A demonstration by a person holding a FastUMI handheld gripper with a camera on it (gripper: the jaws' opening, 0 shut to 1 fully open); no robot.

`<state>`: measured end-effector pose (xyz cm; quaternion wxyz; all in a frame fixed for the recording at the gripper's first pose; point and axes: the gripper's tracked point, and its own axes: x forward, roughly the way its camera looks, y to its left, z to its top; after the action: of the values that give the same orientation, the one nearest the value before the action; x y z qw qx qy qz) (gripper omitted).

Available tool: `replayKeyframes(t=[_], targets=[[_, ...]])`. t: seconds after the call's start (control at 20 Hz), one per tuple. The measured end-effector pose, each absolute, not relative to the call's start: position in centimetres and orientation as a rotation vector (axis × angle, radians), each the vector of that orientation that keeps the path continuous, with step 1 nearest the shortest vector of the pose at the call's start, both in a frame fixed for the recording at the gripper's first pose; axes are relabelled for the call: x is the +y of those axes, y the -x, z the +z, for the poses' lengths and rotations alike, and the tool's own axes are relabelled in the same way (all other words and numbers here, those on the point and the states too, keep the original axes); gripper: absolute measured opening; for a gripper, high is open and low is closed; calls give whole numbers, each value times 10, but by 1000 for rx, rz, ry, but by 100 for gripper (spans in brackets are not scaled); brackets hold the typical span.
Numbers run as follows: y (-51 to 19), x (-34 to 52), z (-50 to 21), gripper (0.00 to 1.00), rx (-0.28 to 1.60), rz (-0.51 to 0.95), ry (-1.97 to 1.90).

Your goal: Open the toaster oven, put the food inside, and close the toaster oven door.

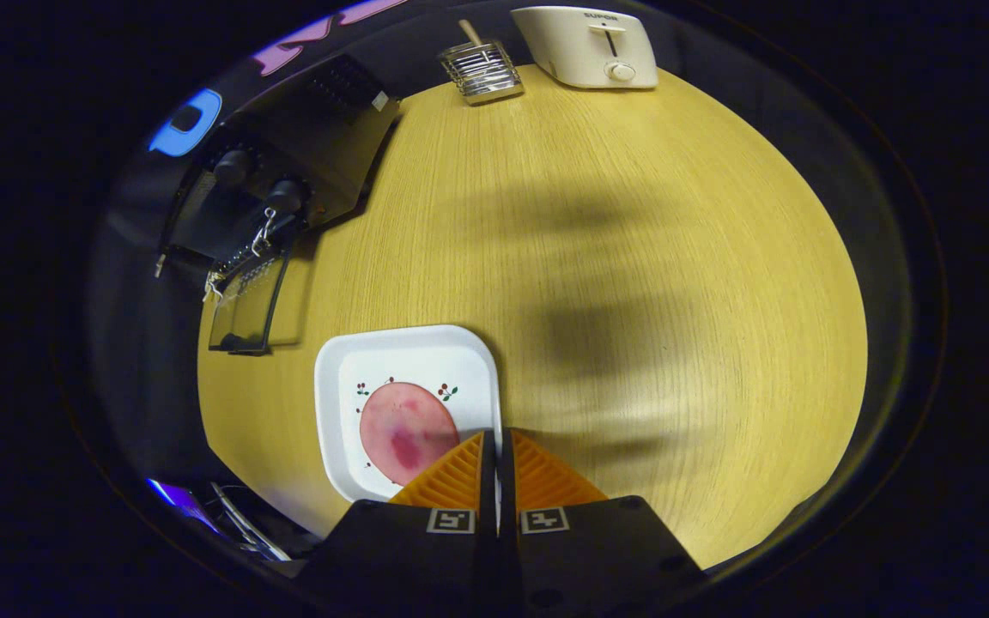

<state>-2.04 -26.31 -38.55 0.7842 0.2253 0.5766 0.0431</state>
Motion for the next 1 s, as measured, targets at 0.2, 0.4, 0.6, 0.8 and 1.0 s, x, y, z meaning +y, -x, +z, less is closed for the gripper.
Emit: replayKeyframes(t=[0.2, 0.4, 0.6, 0.8, 1.0], targets=[[27, -254, -381, 5, 1237, 107, -745], [28, -244, -366, 5, 1191, 138, -937], [20, -233, -332, 5, 1090, 160, -1122], [16, -222, -301, 5, 997, 128, -1172], [20, -192, -284, 5, 959, 94, -1203]])
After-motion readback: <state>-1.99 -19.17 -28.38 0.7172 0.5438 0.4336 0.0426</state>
